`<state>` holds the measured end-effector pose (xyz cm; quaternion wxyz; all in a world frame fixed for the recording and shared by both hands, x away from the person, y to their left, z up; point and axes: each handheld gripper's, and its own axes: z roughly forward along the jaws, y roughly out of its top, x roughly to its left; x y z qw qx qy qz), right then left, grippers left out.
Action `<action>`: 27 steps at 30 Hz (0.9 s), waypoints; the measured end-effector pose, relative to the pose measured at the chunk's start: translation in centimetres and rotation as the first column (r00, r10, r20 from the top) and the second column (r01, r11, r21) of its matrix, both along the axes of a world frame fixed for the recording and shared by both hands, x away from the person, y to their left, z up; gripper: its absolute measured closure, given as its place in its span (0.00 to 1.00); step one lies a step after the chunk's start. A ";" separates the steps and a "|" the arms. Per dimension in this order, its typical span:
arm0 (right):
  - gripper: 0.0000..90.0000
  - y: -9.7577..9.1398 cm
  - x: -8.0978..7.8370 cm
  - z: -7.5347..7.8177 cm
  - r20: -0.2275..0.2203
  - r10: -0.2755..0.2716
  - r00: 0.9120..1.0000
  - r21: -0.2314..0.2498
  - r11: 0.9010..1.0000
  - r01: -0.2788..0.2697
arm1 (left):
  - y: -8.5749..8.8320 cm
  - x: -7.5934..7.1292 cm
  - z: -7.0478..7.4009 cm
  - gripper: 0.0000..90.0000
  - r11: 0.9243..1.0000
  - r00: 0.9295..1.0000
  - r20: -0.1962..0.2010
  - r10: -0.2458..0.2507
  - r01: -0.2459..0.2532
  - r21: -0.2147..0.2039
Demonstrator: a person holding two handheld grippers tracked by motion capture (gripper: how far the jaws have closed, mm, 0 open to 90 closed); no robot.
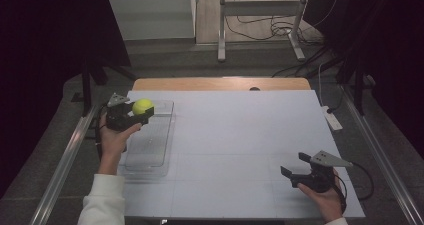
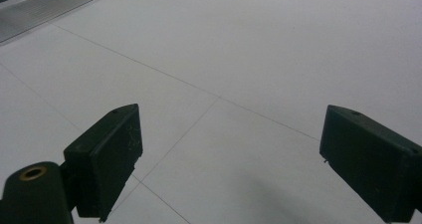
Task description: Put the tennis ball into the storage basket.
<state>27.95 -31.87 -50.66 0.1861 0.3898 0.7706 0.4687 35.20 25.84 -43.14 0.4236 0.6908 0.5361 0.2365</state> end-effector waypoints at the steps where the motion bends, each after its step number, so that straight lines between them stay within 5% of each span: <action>1: 0.11 0.0 0.0 0.0 0.000 0.000 1.000 0.001 1.000 0.000 | 0.0 0.1 0.0 0.30 1.000 1.000 -0.003 0.003 -0.003 0.000; 27: 0.11 -0.1 0.0 0.1 0.005 0.004 1.000 0.003 1.000 -0.004 | 0.8 4.0 -0.9 0.30 0.996 0.990 -0.129 0.050 -0.041 0.077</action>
